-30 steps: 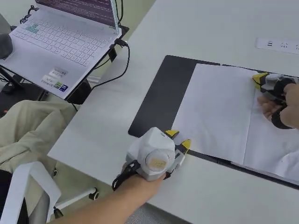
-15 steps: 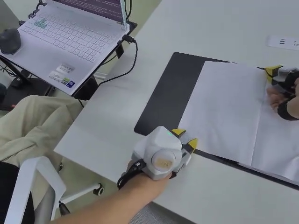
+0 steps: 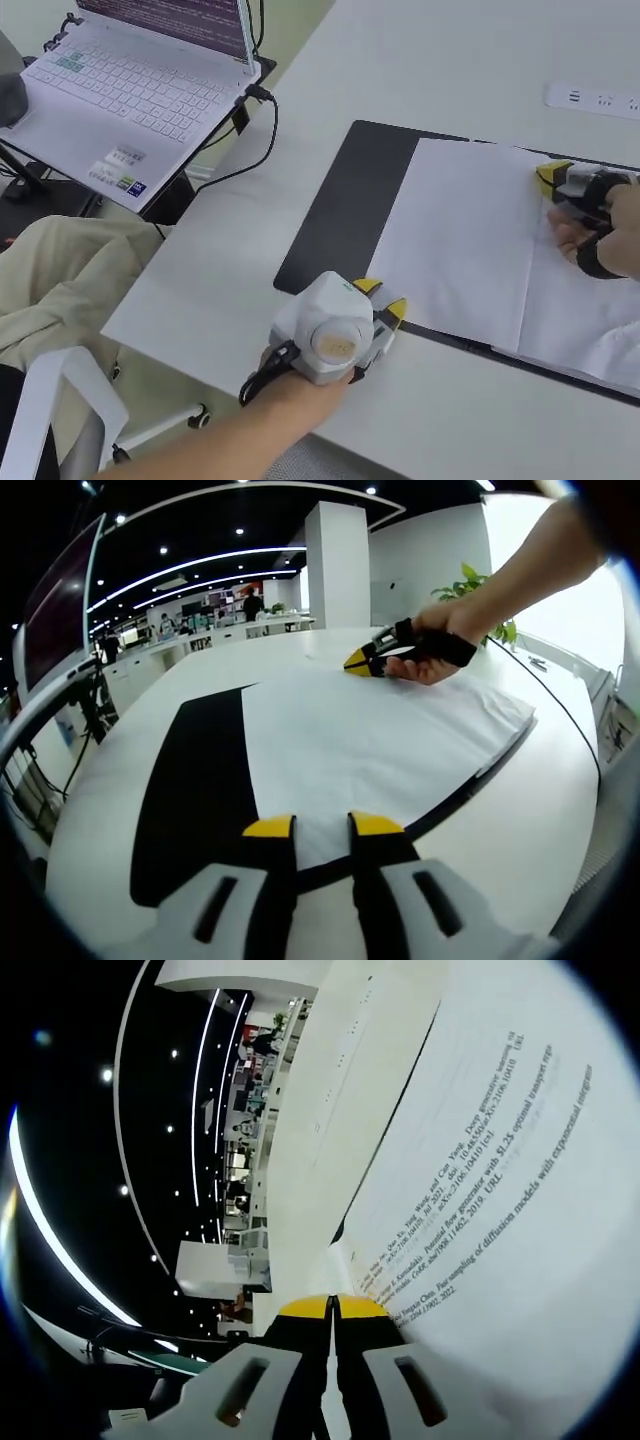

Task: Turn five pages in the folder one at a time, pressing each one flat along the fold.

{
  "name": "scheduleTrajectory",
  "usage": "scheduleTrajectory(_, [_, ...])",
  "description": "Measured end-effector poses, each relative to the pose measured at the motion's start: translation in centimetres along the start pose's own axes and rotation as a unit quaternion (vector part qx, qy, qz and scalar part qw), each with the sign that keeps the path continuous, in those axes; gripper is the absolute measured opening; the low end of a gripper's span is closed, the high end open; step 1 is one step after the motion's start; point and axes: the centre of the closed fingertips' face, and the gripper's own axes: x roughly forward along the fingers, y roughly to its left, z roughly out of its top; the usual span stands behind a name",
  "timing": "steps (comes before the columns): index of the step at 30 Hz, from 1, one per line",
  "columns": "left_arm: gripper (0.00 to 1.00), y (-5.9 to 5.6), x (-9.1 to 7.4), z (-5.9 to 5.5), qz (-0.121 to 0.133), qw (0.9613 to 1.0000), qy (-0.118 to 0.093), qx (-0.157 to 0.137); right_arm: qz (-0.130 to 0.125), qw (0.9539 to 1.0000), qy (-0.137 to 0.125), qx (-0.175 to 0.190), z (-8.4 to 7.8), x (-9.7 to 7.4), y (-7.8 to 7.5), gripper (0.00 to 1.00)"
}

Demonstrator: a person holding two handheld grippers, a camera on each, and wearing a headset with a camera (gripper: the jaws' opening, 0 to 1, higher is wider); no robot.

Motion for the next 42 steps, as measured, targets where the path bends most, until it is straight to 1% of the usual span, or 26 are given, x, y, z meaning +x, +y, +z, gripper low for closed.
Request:
scheduleTrajectory(1, [0.19, 0.0, 0.0, 0.0, 0.0, 1.0, 0.0, 0.0, 0.0, 1.0, 0.001, 0.001, -0.2, -0.2, 0.0, 0.0])
scheduleTrajectory(4, [0.19, 0.0, 0.0, 0.0, 0.0, 1.0, 0.001, 0.001, 0.008, 0.9997, 0.007, 0.023, -0.6, -0.6, -0.2, 0.0])
scheduleTrajectory(11, [0.19, 0.0, 0.0, -0.1, 0.0, 1.0, 0.007, 0.002, 0.011, 0.9993, 0.012, 0.034, -1.3, -1.5, -0.8, 0.0])
scheduleTrajectory(17, [0.19, 0.1, 0.1, -0.1, 0.0, 1.0, 0.01, 0.001, 0.012, 0.999, 0.02, 0.037, -2.3, -2.7, -1.0, 0.0])
scheduleTrajectory(19, [0.19, 0.1, 0.1, -0.1, 0.001, 0.9999, 0.01, -0.001, 0.016, 0.9986, 0.021, 0.045, -2.7, -3.1, -1.2, 0.0])
scheduleTrajectory(20, [0.19, 0.0, 0.1, -0.1, 0.001, 0.9999, 0.01, -0.001, 0.017, 0.9985, 0.024, 0.046, -3.1, -3.5, -1.1, 0.0])
scheduleTrajectory(25, [0.19, 0.0, 0.0, 0.0, 0.001, 0.9999, 0.012, -0.004, 0.022, 0.998, 0.033, 0.05, -4.2, -4.4, -1.3, 0.0])
scheduleTrajectory(29, [0.19, -0.1, -0.1, 0.0, 0.001, 0.9999, 0.013, -0.006, 0.024, 0.9975, 0.038, 0.054, -4.6, -5.0, -1.5, 0.0])
scheduleTrajectory(32, [0.19, -0.1, -0.1, 0.0, 0.002, 0.9999, 0.014, -0.007, 0.025, 0.9971, 0.05, 0.051, -5.2, -5.3, -1.6, 0.0])
scheduleTrajectory(34, [0.19, -0.1, -0.1, 0.0, 0.002, 0.9999, 0.014, -0.007, 0.028, 0.9967, 0.047, 0.06, -5.4, -5.7, -1.7, 0.0])
scheduleTrajectory(42, [0.19, -0.1, -0.1, 0.0, 0.002, 0.9999, 0.015, -0.008, 0.029, 0.9961, 0.059, 0.058, -6.4, -6.9, -2.2, 0.0])
